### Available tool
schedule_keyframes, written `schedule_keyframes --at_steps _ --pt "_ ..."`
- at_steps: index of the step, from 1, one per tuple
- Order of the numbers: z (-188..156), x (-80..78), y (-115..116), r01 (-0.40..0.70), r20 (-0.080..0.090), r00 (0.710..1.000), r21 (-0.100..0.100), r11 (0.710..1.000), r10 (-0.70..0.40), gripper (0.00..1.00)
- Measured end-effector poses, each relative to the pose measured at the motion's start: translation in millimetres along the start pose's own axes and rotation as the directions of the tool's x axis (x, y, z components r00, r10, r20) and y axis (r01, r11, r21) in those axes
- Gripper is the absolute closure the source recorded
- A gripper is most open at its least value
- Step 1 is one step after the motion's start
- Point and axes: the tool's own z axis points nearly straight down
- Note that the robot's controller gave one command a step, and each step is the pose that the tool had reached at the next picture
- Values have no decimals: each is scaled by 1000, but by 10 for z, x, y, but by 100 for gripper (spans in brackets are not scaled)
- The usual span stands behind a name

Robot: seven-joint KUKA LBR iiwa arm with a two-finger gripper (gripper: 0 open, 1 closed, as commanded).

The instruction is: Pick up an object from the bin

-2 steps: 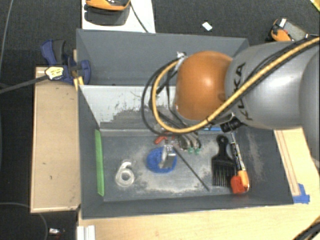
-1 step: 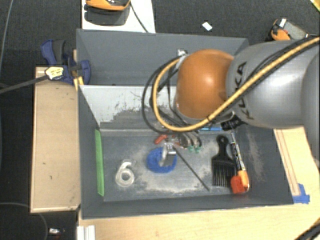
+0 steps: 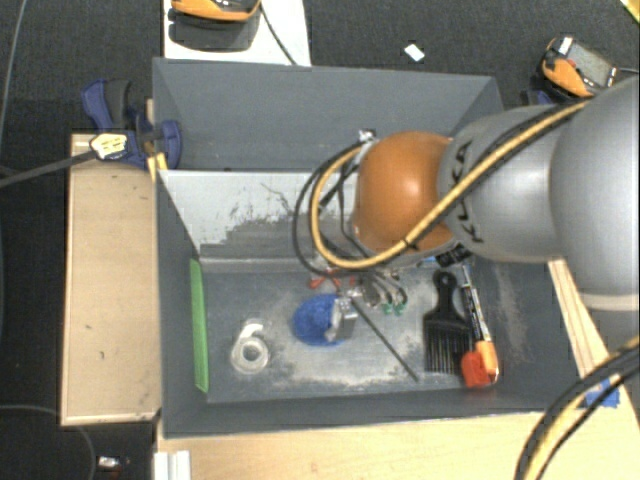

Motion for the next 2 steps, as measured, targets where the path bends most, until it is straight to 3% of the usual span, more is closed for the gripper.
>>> schedule_keyframes --at_steps 1,2 --pt "-272 36 -73 2 1 1000 -1 1000 -2 0" --pt "-327 101 -38 -18 6 1000 -1 1000 18 0"
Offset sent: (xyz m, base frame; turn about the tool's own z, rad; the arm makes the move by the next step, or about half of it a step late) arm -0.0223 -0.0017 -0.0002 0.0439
